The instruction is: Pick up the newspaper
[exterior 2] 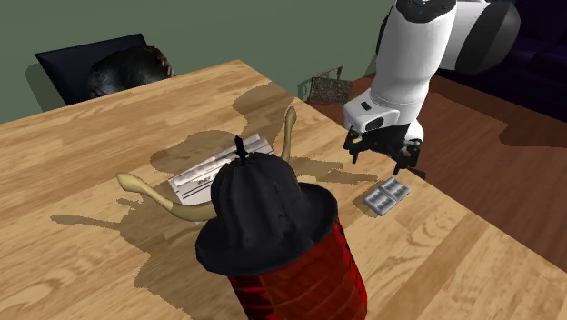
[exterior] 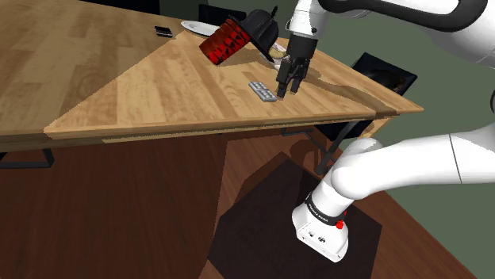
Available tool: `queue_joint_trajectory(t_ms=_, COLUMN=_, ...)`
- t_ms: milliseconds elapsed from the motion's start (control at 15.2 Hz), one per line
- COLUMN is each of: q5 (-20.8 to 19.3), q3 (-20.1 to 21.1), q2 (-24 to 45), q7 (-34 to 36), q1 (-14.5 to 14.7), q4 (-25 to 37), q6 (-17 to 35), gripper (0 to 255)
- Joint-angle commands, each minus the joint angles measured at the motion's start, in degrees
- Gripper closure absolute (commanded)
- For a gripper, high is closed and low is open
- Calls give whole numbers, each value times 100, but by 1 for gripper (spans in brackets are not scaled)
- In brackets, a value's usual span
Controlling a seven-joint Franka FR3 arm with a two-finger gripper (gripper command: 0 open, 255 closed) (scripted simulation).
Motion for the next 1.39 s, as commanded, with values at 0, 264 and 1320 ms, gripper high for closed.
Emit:
queue_joint_trajectory(t_ms=0, q5=0, q3=0, q2=0, q7=0, q1=0, q4=0, q6=0, gripper=0)
queue_joint_trajectory(t_ms=264, q5=100, q3=-524, q2=565, q7=-217, q1=-192, q4=661, q6=4, gripper=0)
queue_joint_trajectory(t_ms=1320, q5=1628, q3=-2789, q2=3329, q7=-1306, q1=-738, q4=3879, q6=-784, gripper=0)
